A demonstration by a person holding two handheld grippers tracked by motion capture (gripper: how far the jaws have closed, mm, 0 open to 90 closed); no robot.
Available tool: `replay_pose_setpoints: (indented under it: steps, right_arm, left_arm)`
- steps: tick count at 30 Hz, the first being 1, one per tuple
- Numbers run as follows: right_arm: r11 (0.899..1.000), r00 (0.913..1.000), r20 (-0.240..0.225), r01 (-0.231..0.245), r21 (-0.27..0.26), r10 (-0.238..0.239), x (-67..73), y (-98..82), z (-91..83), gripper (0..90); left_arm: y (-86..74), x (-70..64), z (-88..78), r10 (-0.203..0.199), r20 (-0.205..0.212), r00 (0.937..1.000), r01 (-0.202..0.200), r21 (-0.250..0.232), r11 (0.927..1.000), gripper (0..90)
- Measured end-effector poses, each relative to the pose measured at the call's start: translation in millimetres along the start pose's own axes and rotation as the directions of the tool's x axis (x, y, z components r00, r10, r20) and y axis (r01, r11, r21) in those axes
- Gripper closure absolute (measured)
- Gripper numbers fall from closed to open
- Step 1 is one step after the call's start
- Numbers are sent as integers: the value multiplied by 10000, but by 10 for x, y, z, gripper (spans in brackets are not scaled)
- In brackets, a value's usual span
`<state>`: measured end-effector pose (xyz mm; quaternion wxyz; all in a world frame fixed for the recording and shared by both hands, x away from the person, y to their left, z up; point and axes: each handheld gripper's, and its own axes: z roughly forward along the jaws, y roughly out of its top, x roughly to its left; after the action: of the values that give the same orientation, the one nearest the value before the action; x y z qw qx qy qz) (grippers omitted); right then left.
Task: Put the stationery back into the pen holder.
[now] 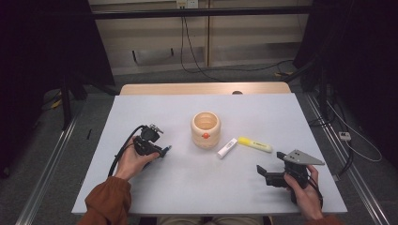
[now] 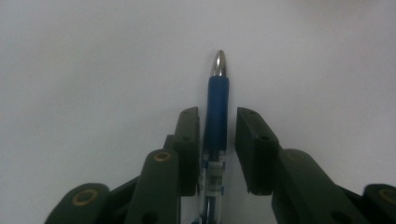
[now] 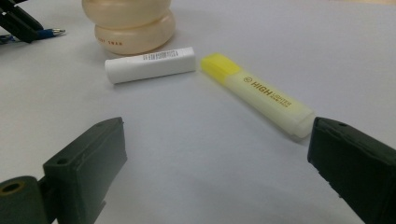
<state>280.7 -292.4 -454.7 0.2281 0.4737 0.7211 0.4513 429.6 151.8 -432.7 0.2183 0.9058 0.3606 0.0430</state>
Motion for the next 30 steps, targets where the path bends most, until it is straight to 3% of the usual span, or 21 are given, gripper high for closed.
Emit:
replay_pose_setpoints:
  steps: [6,12,18,30]
  right_arm:
    - [10000,10000,-18,-7,14,7,1,-2,3,40]
    - [10000,10000,-59,-17,36,17,6,-2,4,40]
    - [10000,10000,-56,1,40,0,6,-2,3,40]
    - [10000,10000,-39,19,-7,-19,-1,0,0,40]
  left_arm:
    - [12,3,9,-9,-110,9999,10,117,9999,728]
    - [29,43,11,-193,71,9998,191,282,9994,765]
    - [42,25,11,-65,-41,10000,66,328,9994,796]
    - [17,40,-37,-106,-55,9999,106,-97,9999,803]
